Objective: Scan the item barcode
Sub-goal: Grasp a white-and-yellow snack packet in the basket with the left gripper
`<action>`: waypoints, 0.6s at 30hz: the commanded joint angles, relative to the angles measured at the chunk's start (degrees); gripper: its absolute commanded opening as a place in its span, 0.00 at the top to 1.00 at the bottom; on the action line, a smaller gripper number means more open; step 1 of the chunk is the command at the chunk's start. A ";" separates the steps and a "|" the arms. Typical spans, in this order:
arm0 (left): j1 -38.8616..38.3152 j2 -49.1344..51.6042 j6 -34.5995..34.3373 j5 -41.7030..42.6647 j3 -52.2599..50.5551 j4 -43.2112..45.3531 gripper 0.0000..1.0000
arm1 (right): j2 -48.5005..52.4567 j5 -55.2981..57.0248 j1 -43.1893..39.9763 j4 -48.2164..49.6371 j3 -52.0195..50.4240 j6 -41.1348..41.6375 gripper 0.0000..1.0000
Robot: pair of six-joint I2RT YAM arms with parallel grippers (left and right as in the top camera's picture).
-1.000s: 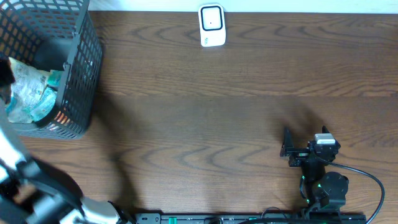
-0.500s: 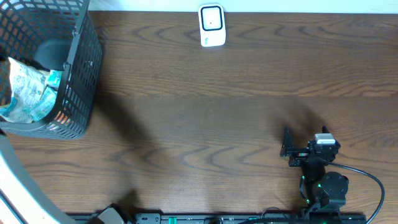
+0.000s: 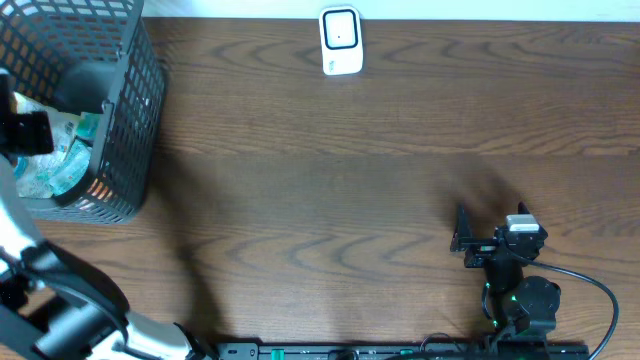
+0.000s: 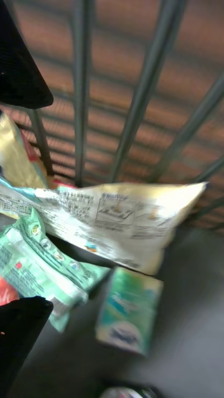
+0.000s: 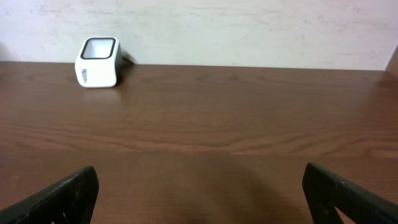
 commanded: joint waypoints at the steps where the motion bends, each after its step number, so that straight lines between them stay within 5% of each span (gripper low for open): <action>1: 0.13 5.07 6.67 -4.22 -0.04 -0.11 0.05 | -0.24 0.04 -0.26 -0.24 -0.07 0.59 0.01; 10: 0.13 14.12 8.35 -11.56 -0.04 0.33 0.08 | -0.24 0.04 -0.26 -0.24 -0.07 0.59 0.01; 13: 0.13 16.35 8.31 -10.47 -0.04 0.33 0.27 | -0.24 0.04 -0.26 -0.24 -0.07 0.59 0.01; 17: 0.13 17.88 8.31 -5.44 -0.04 -1.11 0.38 | -0.24 0.04 -0.26 -0.24 -0.07 0.59 0.01; 18: 0.13 17.88 8.28 -3.67 -0.04 -1.60 0.59 | -0.24 0.07 -0.26 -0.24 -0.07 0.59 0.01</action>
